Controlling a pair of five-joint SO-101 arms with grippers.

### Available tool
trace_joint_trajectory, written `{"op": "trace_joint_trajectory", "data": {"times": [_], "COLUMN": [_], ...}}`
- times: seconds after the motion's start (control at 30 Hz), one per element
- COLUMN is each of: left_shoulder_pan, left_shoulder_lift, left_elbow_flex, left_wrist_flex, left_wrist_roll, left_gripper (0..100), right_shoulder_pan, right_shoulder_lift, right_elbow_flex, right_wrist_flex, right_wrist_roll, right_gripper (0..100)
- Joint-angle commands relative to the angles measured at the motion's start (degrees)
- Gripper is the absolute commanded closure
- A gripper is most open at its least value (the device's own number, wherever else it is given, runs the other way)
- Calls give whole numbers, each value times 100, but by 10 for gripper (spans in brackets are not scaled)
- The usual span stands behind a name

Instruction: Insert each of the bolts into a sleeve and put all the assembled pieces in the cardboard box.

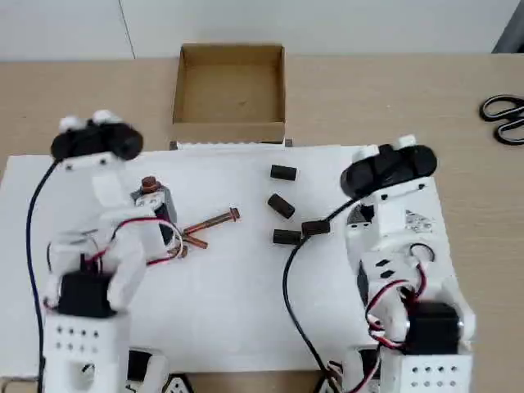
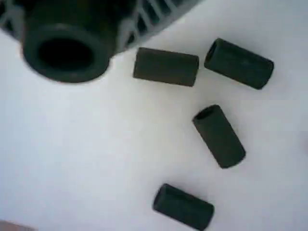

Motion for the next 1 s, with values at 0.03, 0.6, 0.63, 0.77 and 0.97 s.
{"op": "trace_joint_trajectory", "data": {"times": [0.03,0.6,0.63,0.77,0.97], "left_shoulder_pan": [132,1240,1301,1530,1705], "left_shoulder_lift": [-1415,-3121,-3121,-3121,-3121], "left_elbow_flex": [1059,2545,2545,2519,2510], "left_wrist_flex": [-1310,-2400,-2400,-2400,-2400], "left_wrist_roll": [738,1459,1547,1785,1785], "left_gripper": [995,995,995,995,995], "right_shoulder_pan": [-945,-3415,-3512,-3829,-3864], "right_shoulder_lift": [-488,-611,-620,-593,-585], "right_elbow_flex": [615,2277,2303,2338,2338], "right_wrist_flex": [-567,-2413,-2422,-2466,-2527], "right_wrist_roll": [-316,-475,-475,-475,-466], "right_gripper": [995,995,995,995,995]}}
